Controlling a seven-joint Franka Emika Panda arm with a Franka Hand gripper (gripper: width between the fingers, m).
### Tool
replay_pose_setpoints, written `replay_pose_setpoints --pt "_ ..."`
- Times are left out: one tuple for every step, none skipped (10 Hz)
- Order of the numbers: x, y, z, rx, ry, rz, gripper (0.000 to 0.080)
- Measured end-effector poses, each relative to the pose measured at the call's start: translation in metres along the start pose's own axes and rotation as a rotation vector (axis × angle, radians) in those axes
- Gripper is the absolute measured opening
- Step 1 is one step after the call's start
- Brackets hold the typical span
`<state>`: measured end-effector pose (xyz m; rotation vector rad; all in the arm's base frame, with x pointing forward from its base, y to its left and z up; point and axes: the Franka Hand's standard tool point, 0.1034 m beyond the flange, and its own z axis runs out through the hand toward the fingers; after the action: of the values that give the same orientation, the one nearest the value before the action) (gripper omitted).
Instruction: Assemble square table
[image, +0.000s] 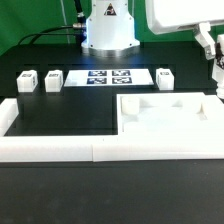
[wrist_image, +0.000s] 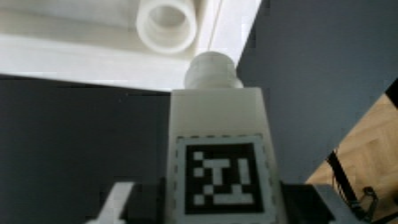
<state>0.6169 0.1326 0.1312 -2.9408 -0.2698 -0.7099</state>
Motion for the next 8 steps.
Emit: replay_pose_setpoints --pt "0.0 0.0 0.0 0.0 0.0 0.0 0.0291" --pt "-0.002 0.001 0.001 -0.001 0.005 -0.008 0.0291" --pt "-0.011 0.009 0.008 -0.008 0.017 -0.035 0.0291" --pt "-0.015 0.017 0.013 -0.017 0.014 -0.046 0.0291" --pt "-0.012 0.02 0.015 -0.02 0.017 -0.05 0.0291" --pt "-0.01 0.024 0.017 -0.022 0.018 -0.058 0.0291" --pt "-0.011 0.022 0.02 -0.019 0.015 -0.053 0.0291" --pt "-0.012 0.019 0.024 -0.016 0.013 -0.047 0.0291"
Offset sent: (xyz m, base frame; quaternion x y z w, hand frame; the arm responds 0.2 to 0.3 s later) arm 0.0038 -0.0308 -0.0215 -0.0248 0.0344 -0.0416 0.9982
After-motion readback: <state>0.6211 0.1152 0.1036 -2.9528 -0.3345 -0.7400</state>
